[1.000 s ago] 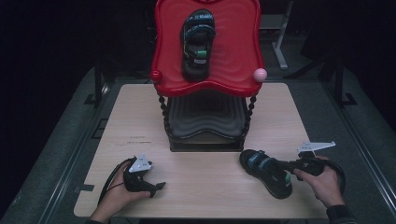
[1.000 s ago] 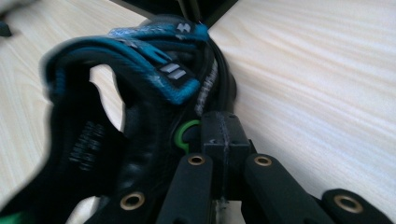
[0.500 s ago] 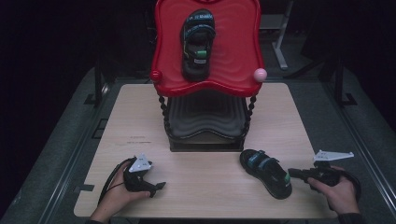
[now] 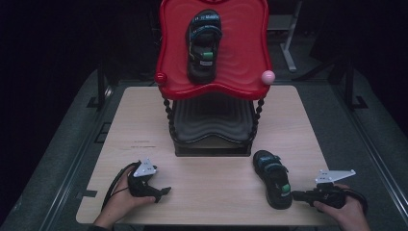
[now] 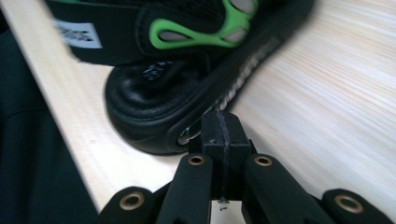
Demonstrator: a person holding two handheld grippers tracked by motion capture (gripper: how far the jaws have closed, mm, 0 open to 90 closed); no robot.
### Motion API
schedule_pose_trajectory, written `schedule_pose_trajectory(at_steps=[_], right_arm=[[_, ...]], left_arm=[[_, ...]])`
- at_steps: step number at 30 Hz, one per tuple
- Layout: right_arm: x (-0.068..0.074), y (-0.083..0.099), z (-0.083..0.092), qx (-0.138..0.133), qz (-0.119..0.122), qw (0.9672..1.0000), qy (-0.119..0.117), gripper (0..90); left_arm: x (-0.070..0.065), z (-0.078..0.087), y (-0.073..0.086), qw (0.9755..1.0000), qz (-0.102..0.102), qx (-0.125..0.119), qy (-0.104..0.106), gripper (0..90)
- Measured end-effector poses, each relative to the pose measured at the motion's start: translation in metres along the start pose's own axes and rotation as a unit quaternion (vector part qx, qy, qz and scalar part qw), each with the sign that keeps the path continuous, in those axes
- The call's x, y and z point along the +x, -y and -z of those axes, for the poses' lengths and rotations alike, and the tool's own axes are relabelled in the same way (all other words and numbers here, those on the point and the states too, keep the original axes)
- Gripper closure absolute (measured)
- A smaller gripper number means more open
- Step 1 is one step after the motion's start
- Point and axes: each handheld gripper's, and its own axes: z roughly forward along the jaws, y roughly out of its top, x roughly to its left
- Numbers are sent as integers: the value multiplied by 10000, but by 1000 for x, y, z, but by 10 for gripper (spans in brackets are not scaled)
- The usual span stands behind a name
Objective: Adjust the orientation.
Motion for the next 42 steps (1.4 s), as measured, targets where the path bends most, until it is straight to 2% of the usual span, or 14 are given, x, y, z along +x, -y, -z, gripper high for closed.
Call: schedule_pose_trajectory(at_steps=[3,6,8,10,12,13,16,19,27,33,37,42], right_arm=[[5,-4,0,-8,42,10000,1,900],[0,-8,11,-366,-123,9990,225,862],[-5,-12,20,-671,-221,9968,381,799],[-7,-16,26,-966,-347,9937,441,727],[-10,-21,29,-1225,-417,9908,401,661],[-11,-27,28,-1427,-435,9883,314,606],[-10,-33,25,-1514,-405,9874,202,563],[-9,-44,13,-1564,-353,9870,-70,505],[-11,-55,-7,-1458,-218,9887,-280,478],[-12,-60,-17,-1417,-129,9888,-443,497],[-13,-62,-22,-1365,-38,9897,-429,561],[-15,-60,-21,-1451,-105,9879,-532,640]], left_arm=[[0,0,0,10000,-1,1,0,22],[0,0,0,10000,1,-2,1,22],[0,0,0,10000,-1,0,1,22],[0,0,0,10000,1,-1,1,22],[0,0,0,10000,0,2,1,22],[0,0,0,10000,3,-1,2,22],[0,0,0,10000,-1,2,2,22],[0,0,0,10000,2,-1,4,22],[0,0,0,10000,1,0,5,22],[0,0,0,10000,0,2,6,22],[0,0,0,10000,-1,3,2,22],[0,0,0,10000,0,1,5,22]])
